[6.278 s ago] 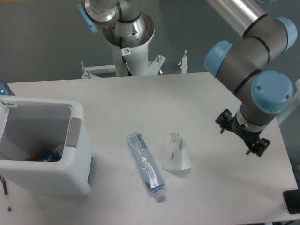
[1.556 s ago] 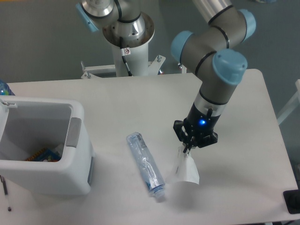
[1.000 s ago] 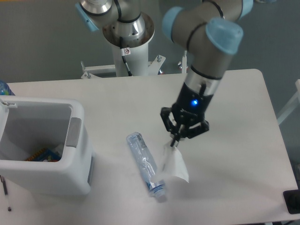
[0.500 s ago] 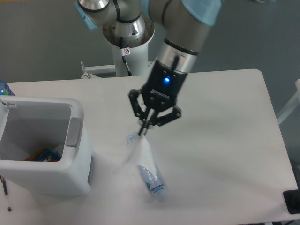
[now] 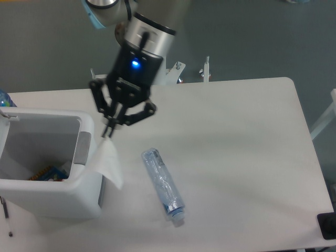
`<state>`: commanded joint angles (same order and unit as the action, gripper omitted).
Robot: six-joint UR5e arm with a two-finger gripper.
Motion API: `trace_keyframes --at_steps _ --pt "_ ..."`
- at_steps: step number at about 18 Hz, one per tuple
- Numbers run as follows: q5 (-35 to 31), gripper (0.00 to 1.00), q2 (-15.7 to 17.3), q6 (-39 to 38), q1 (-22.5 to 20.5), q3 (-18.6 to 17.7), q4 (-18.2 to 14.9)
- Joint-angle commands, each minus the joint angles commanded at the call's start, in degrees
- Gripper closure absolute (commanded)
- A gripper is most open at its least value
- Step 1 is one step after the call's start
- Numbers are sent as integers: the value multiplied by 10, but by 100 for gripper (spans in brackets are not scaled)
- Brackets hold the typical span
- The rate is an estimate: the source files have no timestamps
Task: Place the trash in the trash can
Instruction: 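Lift the wrapper and carry it over the white trash bin, then open the gripper to drop the wrapper into the bin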
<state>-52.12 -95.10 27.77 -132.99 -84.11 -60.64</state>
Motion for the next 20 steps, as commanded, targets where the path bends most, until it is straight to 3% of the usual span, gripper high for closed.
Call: trace_keyframes --at_steps 5,8,9,10,11,12,15,20 --pt "-4 92 11 5 24 -14 3" --pt "-4 76 10 7 37 -19 5" --pt "-5 64 10 8 37 -19 6" --pt "-5 41 9 11 38 -19 6" --pt "-5 24 8 18 38 -19 6" --pt "-5 16 7 25 37 -20 6" --pt "-5 8 8 32 37 -29 7" --pt "-18 4 -10 33 34 -37 32"
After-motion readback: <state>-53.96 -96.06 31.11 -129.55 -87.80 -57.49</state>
